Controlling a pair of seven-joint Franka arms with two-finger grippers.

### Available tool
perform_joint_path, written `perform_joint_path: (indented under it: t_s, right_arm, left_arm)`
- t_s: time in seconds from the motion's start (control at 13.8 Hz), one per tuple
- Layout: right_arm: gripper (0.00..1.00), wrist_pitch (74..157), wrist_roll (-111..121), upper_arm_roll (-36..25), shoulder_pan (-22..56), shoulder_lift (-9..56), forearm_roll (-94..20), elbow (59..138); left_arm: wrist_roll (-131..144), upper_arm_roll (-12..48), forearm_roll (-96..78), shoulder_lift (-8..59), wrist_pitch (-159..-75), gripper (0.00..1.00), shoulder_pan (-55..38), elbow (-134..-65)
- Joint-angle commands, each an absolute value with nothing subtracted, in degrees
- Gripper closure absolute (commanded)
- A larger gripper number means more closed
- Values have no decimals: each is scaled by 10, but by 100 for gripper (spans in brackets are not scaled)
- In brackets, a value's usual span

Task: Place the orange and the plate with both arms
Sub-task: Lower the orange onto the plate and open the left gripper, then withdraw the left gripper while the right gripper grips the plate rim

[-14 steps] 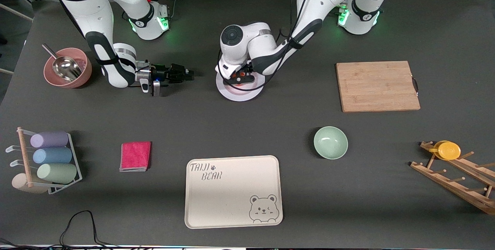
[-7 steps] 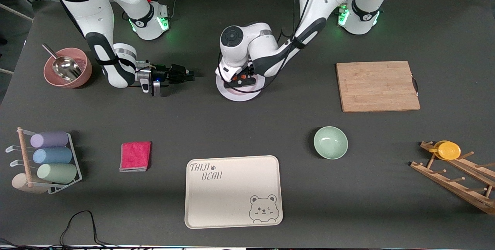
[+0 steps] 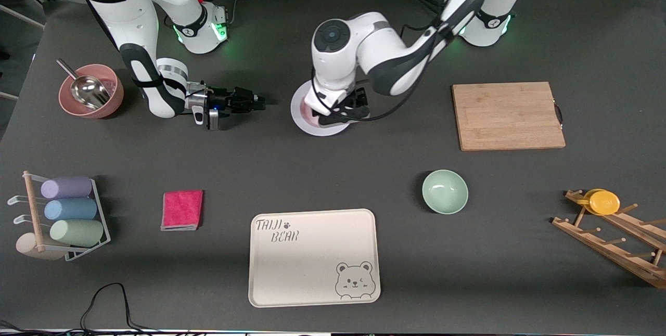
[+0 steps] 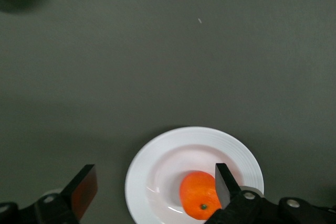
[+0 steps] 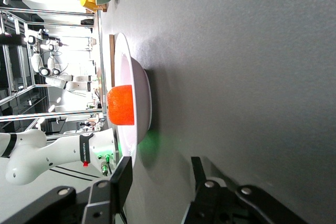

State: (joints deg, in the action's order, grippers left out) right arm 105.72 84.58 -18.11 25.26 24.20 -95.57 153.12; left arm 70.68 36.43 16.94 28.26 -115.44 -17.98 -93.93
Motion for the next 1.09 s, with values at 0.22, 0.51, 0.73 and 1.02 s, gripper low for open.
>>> perform_joint_path:
  t_s: [0.22,0.51,0.73,1.02]
  right_arm:
    - [48,1052,863,-182,286,250,-1007,1529]
    - [48,1053,863,-182,314,252,-1044,1528]
    - [48,1053,863,-179,344,259,-1086,1521]
    - [48,1054,863,-174,380,269,-1138,1506]
  left_arm:
    - [565,366,92,173,-1006,0,-51,-922]
    - [448,360,80,117,-924,0,55,-923]
    - [335,359,47,80,-889,0,143,-930]
    - [188,210,-15,22,-868,0,101,-956]
